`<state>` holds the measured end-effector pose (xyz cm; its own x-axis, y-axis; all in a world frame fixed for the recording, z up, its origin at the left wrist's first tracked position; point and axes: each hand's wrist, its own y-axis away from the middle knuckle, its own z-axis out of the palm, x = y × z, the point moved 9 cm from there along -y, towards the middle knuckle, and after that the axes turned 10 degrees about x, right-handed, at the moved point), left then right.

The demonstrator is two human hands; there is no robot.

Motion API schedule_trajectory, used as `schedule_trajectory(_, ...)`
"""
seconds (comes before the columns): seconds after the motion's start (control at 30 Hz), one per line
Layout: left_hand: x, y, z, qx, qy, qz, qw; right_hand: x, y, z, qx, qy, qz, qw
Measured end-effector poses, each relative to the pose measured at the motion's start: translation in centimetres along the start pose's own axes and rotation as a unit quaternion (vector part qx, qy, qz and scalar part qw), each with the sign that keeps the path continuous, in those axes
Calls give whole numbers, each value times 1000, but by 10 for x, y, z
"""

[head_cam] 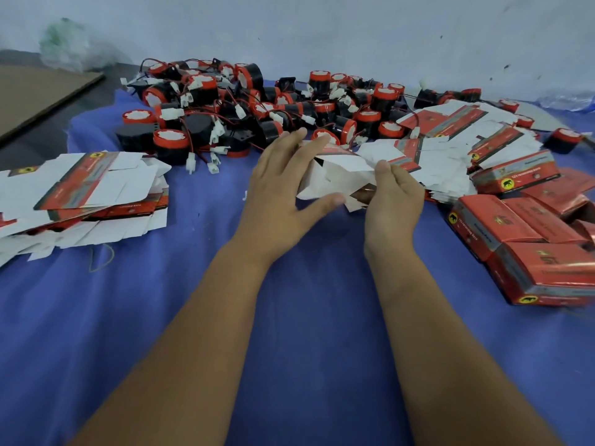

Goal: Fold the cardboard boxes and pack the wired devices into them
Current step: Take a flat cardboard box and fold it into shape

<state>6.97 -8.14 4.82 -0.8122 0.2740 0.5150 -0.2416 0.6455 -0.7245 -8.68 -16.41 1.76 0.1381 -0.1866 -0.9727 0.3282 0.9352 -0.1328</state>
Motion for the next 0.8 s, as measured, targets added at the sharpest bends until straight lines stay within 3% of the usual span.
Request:
schedule_trajectory(0.2, -2, -3, -10, 23, 47, 4, 999, -4, 5, 5, -21, -26, 8, 999)
schedule_trajectory(0.3, -11, -6, -24, 93, 129, -66, 985, -13, 17, 25, -131, -85, 2, 988)
schedule_trajectory(0.37, -21, -3, -28, 135, 214, -156, 955, -18, 30, 41, -217, -53, -25, 974)
schedule_trajectory(0.47, -26, 1, -22, 144, 281, -223, 922, -18, 45, 54, -292, -50, -44, 954)
schedule_trajectory(0.67, -32, 4, -1, 101, 379, -308, 867, -5, 38, 48, -244, -51, 12, 968)
schedule_trajectory(0.8, -32, 7, 4, 109, 381, -316, 862, -5, 44, 53, -260, -25, -2, 965)
